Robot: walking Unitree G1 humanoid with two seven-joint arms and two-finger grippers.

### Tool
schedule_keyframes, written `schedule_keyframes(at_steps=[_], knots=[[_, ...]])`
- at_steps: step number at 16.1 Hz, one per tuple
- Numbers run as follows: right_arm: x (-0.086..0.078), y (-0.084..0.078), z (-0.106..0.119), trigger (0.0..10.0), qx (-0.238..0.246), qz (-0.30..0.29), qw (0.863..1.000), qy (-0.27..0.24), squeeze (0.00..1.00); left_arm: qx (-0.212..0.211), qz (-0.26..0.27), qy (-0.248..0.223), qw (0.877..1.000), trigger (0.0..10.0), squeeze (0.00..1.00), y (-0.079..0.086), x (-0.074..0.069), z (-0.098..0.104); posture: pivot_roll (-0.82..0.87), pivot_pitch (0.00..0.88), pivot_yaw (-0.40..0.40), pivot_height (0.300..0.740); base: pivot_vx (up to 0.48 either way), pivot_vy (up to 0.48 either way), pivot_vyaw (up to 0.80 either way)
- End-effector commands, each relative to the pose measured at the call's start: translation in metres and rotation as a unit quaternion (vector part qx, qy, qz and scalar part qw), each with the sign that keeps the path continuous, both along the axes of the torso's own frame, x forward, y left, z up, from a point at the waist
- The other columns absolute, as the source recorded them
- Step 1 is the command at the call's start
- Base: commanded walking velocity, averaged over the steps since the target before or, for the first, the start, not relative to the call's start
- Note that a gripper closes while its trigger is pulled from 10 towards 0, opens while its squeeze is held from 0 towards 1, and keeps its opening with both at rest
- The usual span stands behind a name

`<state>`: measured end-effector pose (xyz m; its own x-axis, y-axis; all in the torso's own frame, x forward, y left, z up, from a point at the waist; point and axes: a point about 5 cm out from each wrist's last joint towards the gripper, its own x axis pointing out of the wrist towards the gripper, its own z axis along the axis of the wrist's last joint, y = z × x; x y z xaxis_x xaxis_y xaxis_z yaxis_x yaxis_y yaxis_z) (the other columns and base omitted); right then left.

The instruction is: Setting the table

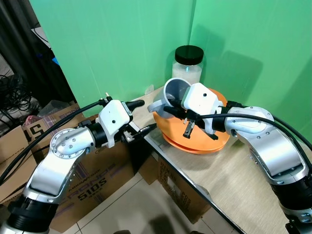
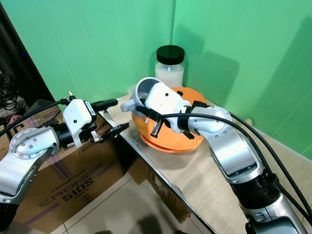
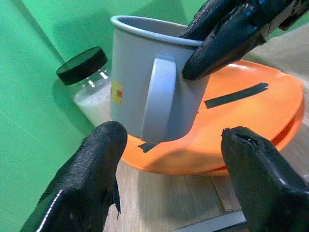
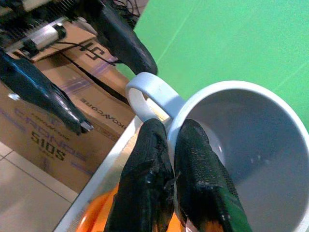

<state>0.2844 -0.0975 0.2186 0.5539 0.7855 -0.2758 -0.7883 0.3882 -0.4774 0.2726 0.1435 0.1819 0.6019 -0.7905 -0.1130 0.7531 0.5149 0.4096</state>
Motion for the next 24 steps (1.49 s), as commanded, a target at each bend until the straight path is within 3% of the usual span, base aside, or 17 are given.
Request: schedule_keyframes(at_steps=[1,14,24], knots=[[-0.001,-0.003,0.007,0.0,0.006,0.002,1.000,-0.007,0.00,0.009,-0.009,-0.008,1.000,0.0,0.00,-0.001,0.002,0.003,0.00,0.000,0.053,0.740,0.000,0.000,0.00],[-0.008,0.002,0.006,0.0,0.000,0.028,1.000,0.006,0.00,0.004,-0.044,-0.024,0.999,0.0,0.00,-0.012,0.018,0.005,0.00,0.000,0.060,0.740,0.000,0.000,0.00],[-0.008,0.003,0.007,0.0,-0.001,0.031,1.000,0.003,0.00,0.006,-0.020,-0.030,0.999,0.0,0.00,-0.005,0.023,0.006,0.00,0.000,0.065,0.740,0.000,0.000,0.00]])
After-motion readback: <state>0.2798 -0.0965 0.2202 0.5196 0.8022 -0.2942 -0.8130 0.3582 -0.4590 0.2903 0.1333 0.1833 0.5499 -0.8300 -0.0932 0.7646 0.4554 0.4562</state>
